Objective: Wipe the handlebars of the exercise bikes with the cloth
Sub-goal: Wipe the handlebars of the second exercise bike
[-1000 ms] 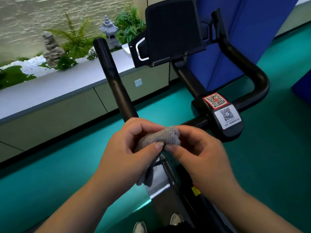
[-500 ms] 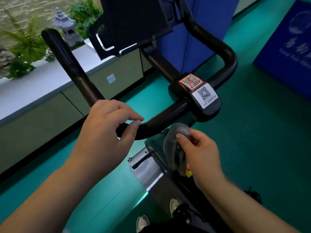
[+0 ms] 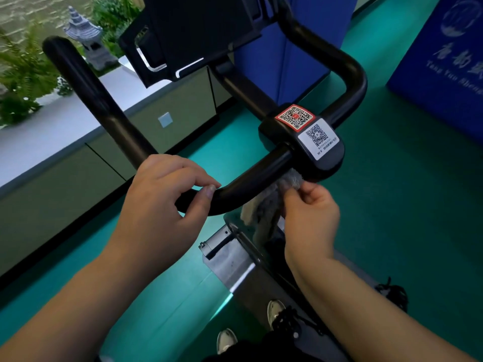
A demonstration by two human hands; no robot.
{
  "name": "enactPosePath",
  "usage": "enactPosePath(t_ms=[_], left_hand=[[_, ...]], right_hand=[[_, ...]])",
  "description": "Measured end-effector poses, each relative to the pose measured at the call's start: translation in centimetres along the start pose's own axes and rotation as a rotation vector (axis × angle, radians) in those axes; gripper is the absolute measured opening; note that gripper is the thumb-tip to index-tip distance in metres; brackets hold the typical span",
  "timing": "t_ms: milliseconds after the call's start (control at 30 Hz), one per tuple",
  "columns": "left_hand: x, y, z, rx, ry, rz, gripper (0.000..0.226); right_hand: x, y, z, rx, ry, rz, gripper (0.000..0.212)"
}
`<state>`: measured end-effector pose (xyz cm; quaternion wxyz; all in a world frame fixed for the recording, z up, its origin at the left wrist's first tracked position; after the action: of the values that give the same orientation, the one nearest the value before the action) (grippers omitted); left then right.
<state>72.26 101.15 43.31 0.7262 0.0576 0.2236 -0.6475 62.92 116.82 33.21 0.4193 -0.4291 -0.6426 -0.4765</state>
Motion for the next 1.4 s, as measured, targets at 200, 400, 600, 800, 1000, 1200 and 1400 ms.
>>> enactPosePath(t_ms=[200,400,600,800,1000,1200,1400], left_hand=[[0.2,0.3,0.0,-0.005,0.009,-0.003,0.010],[0.4,0.2,0.2,0.027,-0.003,-0.027,0.012],[0.8,0.6,0.5,0.088,-0.002,-0.064,0.018],[2.4,1.1,1.7,0.075,-0.053,-0.013,0.019],[3.9,1.3,2.4,0.108,-0.052,0.020,0.024],[4.6,2.0,2.6,0.104,-0.052,0.022,0.025],[5.0,2.3,2.7,0.160,-0.060,0.010,0.038]], right_hand=[[-0.3,1.5,-0.9,0.086,0.044,0.003,0.013],[0.3,0.1,-0.5,-0.029,-0.029,0.012,0.012],[-0.1,2.7,-1.6,0.118,0.106,0.028,0.013],[0.9,1.4,-1.3,0.032,0.092,0.045,0.015],[-0.7,4.3,-3.8,0.191,0.103,-0.025,0.010],[-0.3,3.8,-3.7,0.122,0.111,-0.017,0.015],[-1.9,6.1,-6.9,0.258,0.105,-0.078,0.013]])
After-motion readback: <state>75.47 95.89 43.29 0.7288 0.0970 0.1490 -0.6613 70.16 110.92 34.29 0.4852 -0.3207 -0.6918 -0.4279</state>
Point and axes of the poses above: each hand's wrist, its own y-axis away from the middle knuckle, its own z-axis out of the back of the hand, x = y × z, the point moved 4 cm from there along -y, towards the middle knuckle, and after that the axes turned 14 degrees about x, right-handed, at the moved point
